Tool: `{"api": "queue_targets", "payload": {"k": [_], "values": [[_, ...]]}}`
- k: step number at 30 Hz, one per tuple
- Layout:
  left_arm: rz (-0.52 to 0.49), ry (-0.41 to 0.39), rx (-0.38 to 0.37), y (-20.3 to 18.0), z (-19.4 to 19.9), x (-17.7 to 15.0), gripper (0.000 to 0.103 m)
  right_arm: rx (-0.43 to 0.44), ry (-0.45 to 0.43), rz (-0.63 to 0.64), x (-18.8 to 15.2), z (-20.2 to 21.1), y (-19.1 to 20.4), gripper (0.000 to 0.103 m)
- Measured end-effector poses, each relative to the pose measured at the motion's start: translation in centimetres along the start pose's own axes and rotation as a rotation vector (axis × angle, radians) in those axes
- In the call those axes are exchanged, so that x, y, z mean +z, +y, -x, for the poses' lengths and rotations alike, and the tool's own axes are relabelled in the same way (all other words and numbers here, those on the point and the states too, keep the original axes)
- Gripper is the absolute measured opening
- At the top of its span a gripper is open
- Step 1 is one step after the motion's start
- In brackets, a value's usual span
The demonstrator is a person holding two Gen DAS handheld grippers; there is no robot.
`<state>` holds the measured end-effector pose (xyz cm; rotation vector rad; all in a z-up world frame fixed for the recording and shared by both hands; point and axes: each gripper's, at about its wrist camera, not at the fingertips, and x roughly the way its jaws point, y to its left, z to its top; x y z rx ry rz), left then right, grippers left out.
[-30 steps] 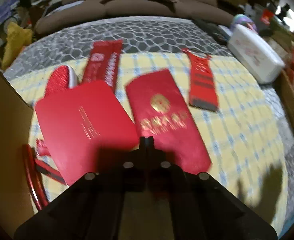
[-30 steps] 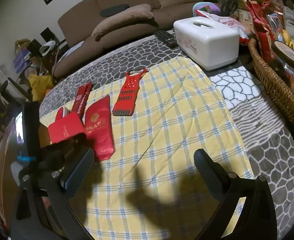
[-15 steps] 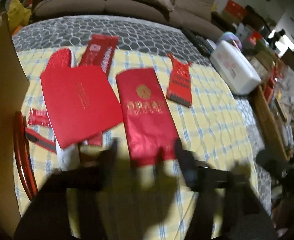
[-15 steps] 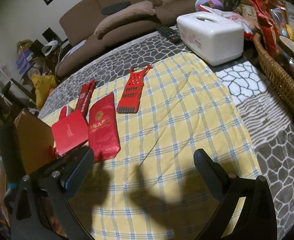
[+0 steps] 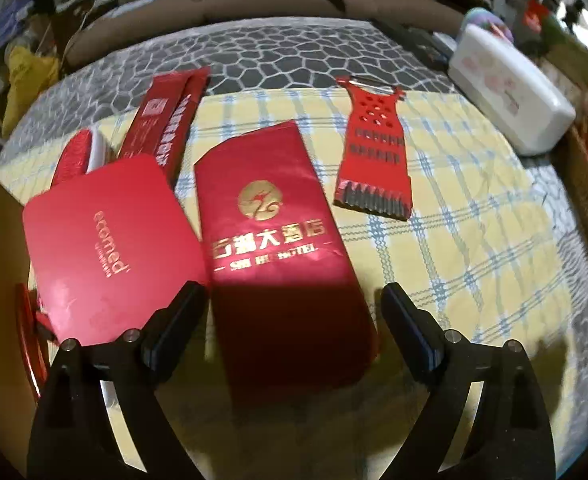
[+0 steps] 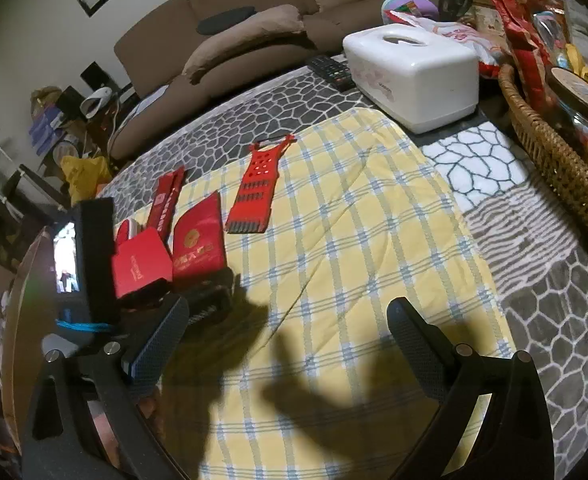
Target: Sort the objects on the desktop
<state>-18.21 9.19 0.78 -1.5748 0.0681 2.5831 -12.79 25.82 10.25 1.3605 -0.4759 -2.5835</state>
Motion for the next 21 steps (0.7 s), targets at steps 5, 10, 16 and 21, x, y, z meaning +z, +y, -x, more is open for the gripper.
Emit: {"api": "queue_targets", "payload": {"k": [5,10,16,21], "values": [[-0.029,-0.043,-0.012,-0.4,0.2,-0.6,0.050,0.002,0.002,-0.007,0.0,0.0,-0.3,0.101],[0.009,-0.049,-0.107,0.9,2.0,-0.7,0.020,0.013,0.001,-0.003,-0.1,0.0,-0.2,0.101],[0.070,-0.033,-0.248,2.9,3.9,-3.3,0.018,0.086,0.021,-0.042,-0.3,-0.4,-0.1,0.093],[0.069,-0.042,-0.301,3.9,6.3,-5.6,0.018,0.078,0.029,-0.035,-0.4,-0.8,0.5,0.093]]}}
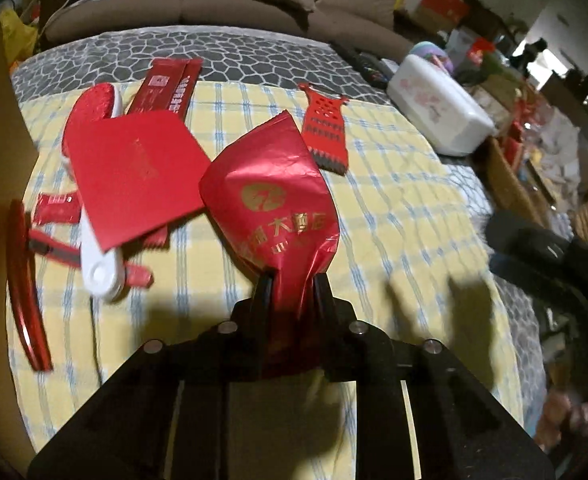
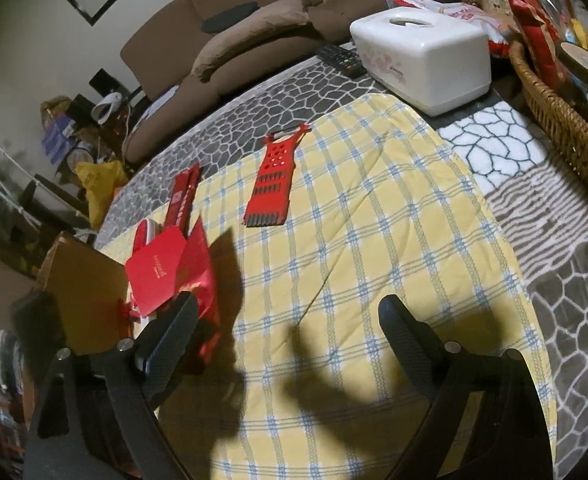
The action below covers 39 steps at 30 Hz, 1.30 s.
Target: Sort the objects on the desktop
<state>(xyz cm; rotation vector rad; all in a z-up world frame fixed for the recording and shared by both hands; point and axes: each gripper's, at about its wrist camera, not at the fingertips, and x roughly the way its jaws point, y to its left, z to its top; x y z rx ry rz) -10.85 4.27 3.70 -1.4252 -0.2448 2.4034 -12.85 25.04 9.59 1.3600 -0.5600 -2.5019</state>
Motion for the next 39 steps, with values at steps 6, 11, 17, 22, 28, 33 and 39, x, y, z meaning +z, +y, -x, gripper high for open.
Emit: {"api": "queue_targets", "payload": {"k": [6,11,17,22,28,33,39], "values": [[-0.008,-0.017,-0.056,-0.5,2.7,-1.0,0.018,0.073,0.028,-0.012,-0.2,-0.7,0.8,0.091],[-0.017,-0.016,-0.105,-1.2,4.0,-1.7,0.019,0.220,0.095,-0.049,-0.9,-2.0,1.5,0.089],[-0.016,-0.014,-0.139,-1.6,5.3,-2.4,0.019,0.355,0.153,-0.052,-1.6,-2.9,3.1,0.048],[-0.012,-0.023,-0.157,-1.5,7.0,-2.9,0.019,0.434,0.173,-0.016,-2.2,-2.3,4.9,0.032],[0.004,-0.063,-0.166,-0.8,11.2,-3.2,0.022,0.506,0.137,0.015,-2.9,0.2,7.6,0.025],[0.033,-0.095,-0.174,1.2,15.3,-3.6,0.040,0.550,0.104,0.060,-3.6,2.5,11.9,0.012],[0.081,-0.146,-0.198,4.8,20.3,-4.7,0.043,0.607,0.120,0.096,-4.7,4.2,17.2,0.010]]}}
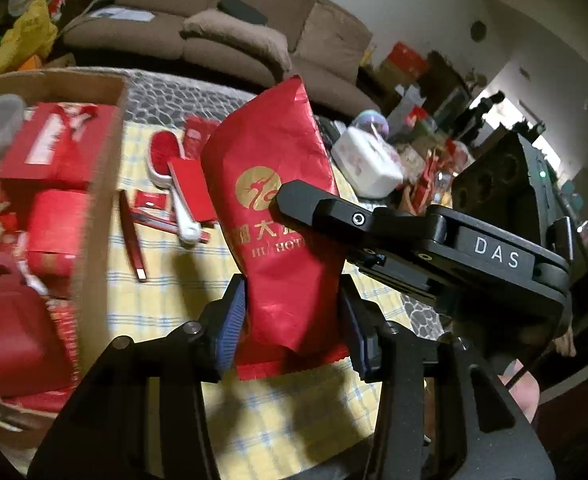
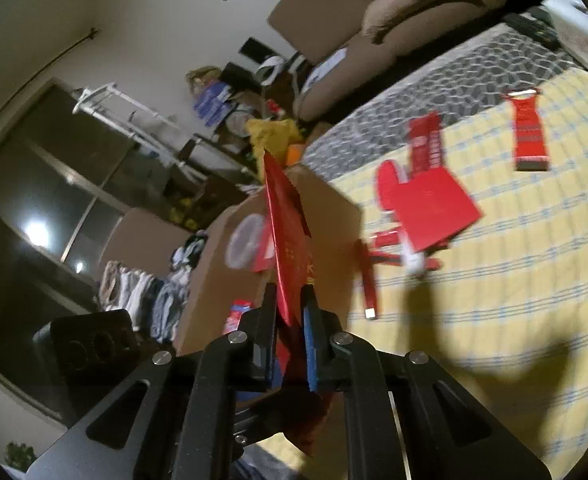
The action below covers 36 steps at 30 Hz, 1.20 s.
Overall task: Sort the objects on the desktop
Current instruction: 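Lift the envelope with the left tool while the right tool grips its other end, then open the left tool over the box while the right tool holds the envelope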
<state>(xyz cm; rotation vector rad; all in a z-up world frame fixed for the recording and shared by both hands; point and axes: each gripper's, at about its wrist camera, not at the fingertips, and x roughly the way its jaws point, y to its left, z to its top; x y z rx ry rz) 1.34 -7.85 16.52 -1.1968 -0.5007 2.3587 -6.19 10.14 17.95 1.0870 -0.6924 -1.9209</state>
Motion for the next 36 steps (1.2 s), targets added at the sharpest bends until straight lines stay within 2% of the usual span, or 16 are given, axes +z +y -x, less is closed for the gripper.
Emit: {"api": "queue_targets", "payload": {"k": [1,5,8,10,15,23,29,36], "values": [[0.008,-0.009,-0.004,0.5,1.0,0.0,0.044,0.000,0.008,0.013,-0.1,-0.4,1.1,0.010],[0.039,-0.040,-0.001,2.7,4.2,-0.2,0.058,-0.007,0.025,0.052,-0.6,-1.9,4.4,0.009],[0.049,-0.058,0.018,4.3,6.2,-0.4,0.059,-0.013,0.039,0.065,-1.3,-3.4,6.4,0.009],[0.065,-0.061,0.018,5.3,7.2,-0.4,0.059,-0.017,0.051,0.063,-1.9,-4.5,7.1,0.009],[0.091,-0.071,0.064,7.7,9.4,-1.0,0.073,-0.047,0.050,0.033,-2.6,-6.4,7.6,0.009],[0.166,-0.125,0.093,11.9,13.1,-1.3,0.074,-0.138,0.099,0.030,-3.9,-8.8,7.5,0.009],[0.194,-0.128,0.116,13.9,13.5,-1.3,0.074,-0.291,0.169,0.141,-5.8,-11.4,8.6,0.009],[0.226,-0.127,0.124,15.8,14.0,-1.6,0.074,-0.383,0.219,0.242,-7.3,-13.4,9.8,0.009]]}}
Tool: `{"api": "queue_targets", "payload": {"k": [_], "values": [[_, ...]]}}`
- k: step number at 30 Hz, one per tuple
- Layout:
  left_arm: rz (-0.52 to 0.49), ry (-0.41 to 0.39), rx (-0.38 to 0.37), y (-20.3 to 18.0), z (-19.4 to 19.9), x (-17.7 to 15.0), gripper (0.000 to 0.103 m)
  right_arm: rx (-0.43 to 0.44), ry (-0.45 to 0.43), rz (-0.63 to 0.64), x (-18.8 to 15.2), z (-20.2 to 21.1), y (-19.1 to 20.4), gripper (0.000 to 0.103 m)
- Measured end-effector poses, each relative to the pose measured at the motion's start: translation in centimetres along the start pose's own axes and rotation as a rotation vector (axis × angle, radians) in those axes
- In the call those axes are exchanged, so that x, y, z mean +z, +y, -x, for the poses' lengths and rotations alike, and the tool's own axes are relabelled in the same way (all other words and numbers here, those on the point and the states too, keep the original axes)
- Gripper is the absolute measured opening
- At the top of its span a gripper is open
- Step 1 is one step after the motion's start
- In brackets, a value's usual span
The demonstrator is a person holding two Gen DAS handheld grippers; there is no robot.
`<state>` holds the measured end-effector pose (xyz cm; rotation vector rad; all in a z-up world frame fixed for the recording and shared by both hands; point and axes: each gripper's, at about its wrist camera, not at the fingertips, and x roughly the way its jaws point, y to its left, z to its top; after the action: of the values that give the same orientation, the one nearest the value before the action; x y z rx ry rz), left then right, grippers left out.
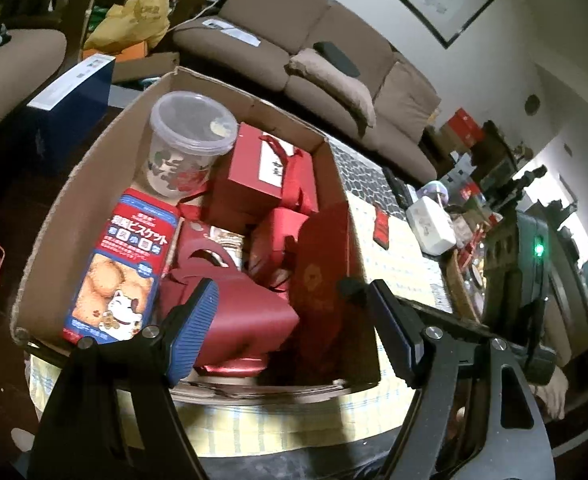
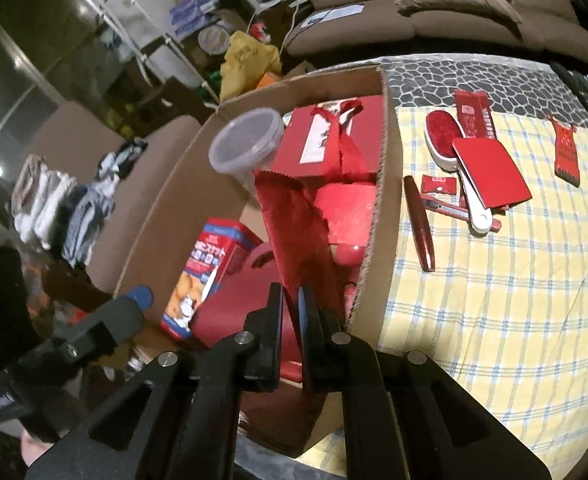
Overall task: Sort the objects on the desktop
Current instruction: 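Open the left tool over the box while the right tool holds the envelope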
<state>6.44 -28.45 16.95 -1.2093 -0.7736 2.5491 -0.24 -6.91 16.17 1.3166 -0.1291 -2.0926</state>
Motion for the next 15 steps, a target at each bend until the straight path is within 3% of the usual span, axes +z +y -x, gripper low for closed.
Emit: {"api": "queue_targets", "payload": {"k": [10,13,15], "values": [[0.009,0.000,0.017,1.4,0.4,0.2,0.077,-0.102,0.035,0.081,-0.3,-2.0,1.7,0.011],[0.010,0.002,0.012,1.5,0.4,0.0,0.077,-0.143,0.031,0.105,0.0,-2.3,2.4,0.021],[0.010,0.000,0.011,1.6,0.5,0.0,0.077,-0.164,0.031,0.129,0.1,-2.7,2.9,0.021]]}}
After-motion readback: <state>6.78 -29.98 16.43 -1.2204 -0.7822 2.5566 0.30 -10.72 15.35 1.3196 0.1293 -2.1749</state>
